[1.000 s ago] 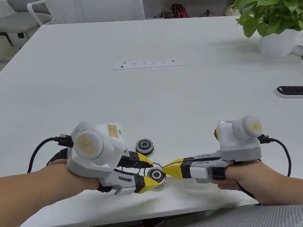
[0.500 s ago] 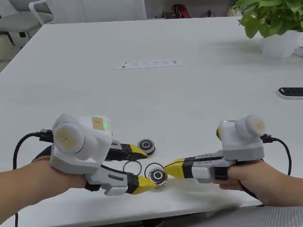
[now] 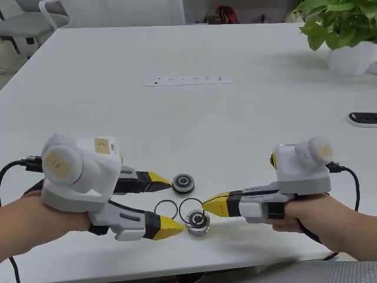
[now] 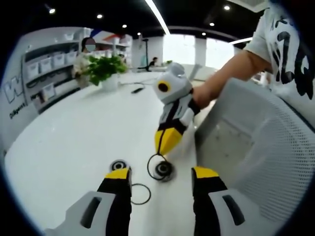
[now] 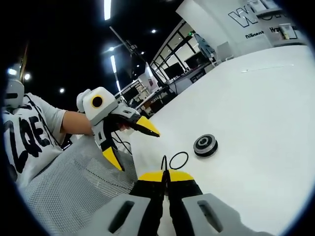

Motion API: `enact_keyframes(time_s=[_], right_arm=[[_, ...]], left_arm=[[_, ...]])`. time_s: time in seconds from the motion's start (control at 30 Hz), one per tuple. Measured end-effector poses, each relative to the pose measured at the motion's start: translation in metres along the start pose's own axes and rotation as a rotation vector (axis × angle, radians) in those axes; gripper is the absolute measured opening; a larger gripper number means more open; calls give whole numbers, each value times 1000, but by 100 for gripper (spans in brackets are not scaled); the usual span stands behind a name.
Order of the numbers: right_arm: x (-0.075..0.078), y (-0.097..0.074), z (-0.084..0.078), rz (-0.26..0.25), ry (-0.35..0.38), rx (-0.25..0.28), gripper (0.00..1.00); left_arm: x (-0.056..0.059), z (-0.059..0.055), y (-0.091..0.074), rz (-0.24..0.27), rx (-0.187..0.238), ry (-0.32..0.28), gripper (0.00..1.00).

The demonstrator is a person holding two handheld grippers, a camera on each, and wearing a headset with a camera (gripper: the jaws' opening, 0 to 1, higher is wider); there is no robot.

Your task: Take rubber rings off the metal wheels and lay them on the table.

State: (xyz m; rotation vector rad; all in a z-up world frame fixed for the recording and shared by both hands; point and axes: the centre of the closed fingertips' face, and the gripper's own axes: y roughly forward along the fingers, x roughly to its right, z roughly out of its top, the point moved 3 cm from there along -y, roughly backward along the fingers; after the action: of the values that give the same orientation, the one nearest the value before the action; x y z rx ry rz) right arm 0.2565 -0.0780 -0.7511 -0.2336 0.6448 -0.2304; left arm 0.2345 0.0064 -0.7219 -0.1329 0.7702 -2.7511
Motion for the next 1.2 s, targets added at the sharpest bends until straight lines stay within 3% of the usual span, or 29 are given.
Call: enact_keyframes(time_s=[0.73, 1.2], right_arm=[[-5, 19, 28, 25, -46, -28, 0], [5, 39, 29, 27, -57, -81, 0]], left_arm=[[-17, -9, -33, 86, 30, -52, 62], [-21, -12, -44, 114, 37, -55, 64]])
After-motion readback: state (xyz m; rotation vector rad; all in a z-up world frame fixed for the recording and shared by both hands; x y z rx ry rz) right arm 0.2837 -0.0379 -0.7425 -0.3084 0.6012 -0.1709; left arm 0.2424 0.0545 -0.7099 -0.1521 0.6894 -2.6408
